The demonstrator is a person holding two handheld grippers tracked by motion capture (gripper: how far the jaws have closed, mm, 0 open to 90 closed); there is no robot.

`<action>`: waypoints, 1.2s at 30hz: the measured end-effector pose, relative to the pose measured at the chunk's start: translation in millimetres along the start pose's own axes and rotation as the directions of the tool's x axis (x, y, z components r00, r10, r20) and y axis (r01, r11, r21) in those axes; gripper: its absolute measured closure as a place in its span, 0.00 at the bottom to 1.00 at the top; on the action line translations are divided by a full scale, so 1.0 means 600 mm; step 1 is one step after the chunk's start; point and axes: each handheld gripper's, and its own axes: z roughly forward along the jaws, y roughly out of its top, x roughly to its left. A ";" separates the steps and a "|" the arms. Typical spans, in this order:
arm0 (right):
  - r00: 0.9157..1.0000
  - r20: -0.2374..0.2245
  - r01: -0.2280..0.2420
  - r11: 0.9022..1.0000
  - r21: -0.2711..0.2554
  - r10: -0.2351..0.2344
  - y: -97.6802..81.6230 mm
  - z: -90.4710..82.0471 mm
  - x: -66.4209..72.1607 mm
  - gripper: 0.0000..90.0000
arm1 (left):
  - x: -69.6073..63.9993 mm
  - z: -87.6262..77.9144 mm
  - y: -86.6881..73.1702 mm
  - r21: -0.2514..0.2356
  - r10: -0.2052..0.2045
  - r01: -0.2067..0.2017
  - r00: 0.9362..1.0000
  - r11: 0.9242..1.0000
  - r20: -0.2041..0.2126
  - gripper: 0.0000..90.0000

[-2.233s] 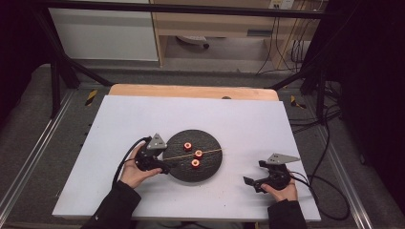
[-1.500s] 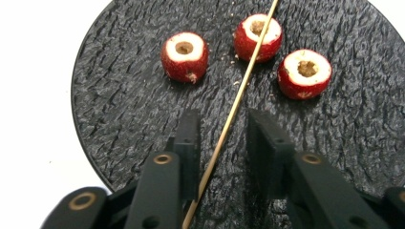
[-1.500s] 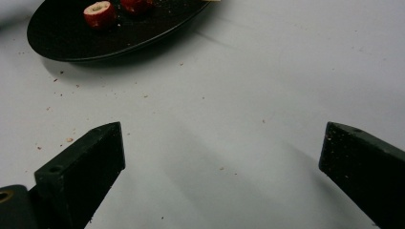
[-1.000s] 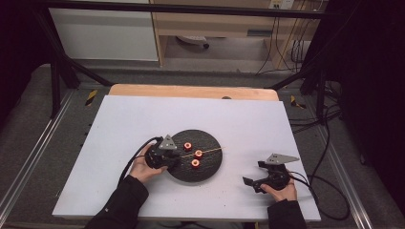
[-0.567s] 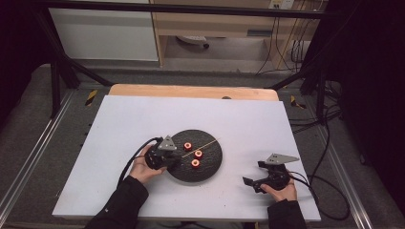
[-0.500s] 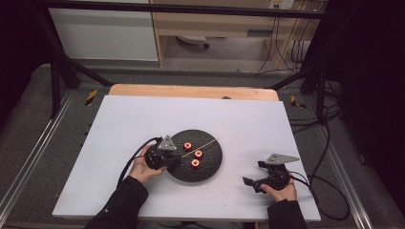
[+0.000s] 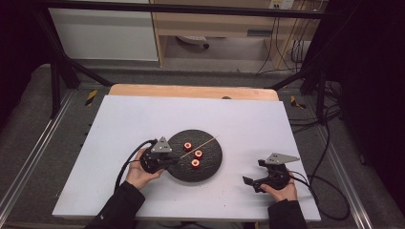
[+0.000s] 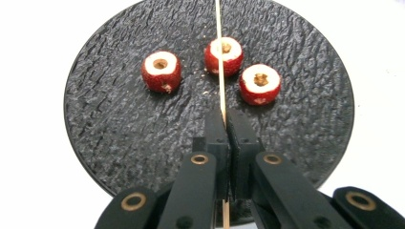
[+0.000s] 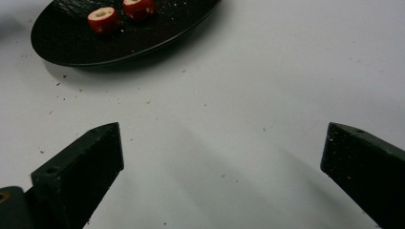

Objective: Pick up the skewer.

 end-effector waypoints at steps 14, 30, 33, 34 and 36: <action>0.992 0.060 0.112 0.993 0.019 -0.113 0.022 0.007 0.024 0.01 | -0.031 -0.004 0.003 0.004 -0.003 0.003 1.000 1.000 -0.013 0.98; 0.902 0.101 0.407 0.904 0.130 -0.420 0.066 0.019 0.082 0.09 | -0.077 0.007 0.035 0.026 0.041 -0.042 0.999 0.999 0.032 0.98; 0.878 0.097 0.454 0.879 0.142 -0.469 0.070 0.021 0.089 0.13 | -0.088 0.014 0.046 0.033 0.056 -0.057 0.998 0.998 0.043 0.98; 0.869 0.096 0.471 0.871 0.141 -0.485 0.071 0.021 0.091 0.15 | -0.092 0.016 0.050 0.033 0.061 -0.063 0.997 0.997 0.046 0.98; 0.858 0.096 0.491 0.860 0.139 -0.505 0.073 0.022 0.096 0.17 | -0.100 0.022 0.059 0.039 0.078 -0.080 0.996 0.996 0.054 0.98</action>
